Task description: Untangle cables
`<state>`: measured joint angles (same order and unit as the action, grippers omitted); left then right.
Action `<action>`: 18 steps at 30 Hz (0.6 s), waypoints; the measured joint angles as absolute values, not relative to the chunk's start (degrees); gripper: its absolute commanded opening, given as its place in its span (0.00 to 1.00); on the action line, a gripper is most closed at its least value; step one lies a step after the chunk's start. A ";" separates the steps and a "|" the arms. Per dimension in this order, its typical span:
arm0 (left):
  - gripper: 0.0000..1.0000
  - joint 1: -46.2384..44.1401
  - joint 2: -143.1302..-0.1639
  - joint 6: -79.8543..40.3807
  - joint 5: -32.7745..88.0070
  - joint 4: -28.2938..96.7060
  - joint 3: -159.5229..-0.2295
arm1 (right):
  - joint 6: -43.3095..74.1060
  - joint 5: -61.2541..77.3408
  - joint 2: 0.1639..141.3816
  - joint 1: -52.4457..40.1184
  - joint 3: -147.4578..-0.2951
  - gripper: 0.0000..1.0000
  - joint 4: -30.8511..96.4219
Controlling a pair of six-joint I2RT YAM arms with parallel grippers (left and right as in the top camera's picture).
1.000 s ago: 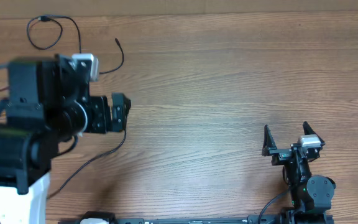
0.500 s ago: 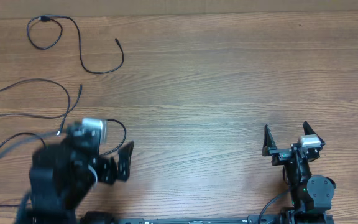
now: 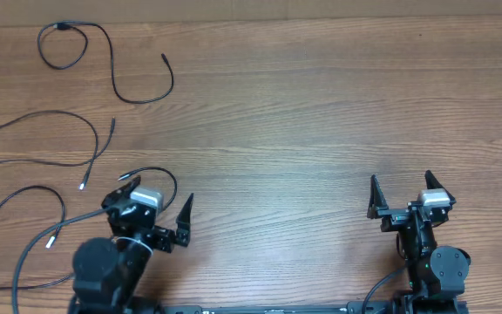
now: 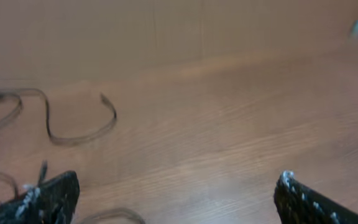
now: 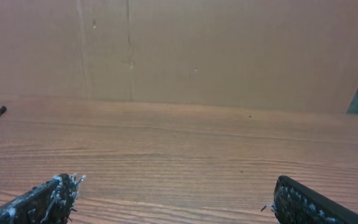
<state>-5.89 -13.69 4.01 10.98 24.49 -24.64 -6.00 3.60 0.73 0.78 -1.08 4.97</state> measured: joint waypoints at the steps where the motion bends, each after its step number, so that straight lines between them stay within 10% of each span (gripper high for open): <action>1: 0.99 -5.85 -12.21 3.95 10.87 21.21 -21.98 | -6.00 3.60 0.73 0.78 -1.08 1.00 4.99; 18: 1.00 -0.45 -0.93 1.61 8.14 4.62 -5.26 | -5.98 3.60 0.73 0.80 -1.08 1.00 4.99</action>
<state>-0.45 -0.93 1.61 8.14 4.62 -5.26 -5.98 3.60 0.73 0.80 -1.08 4.99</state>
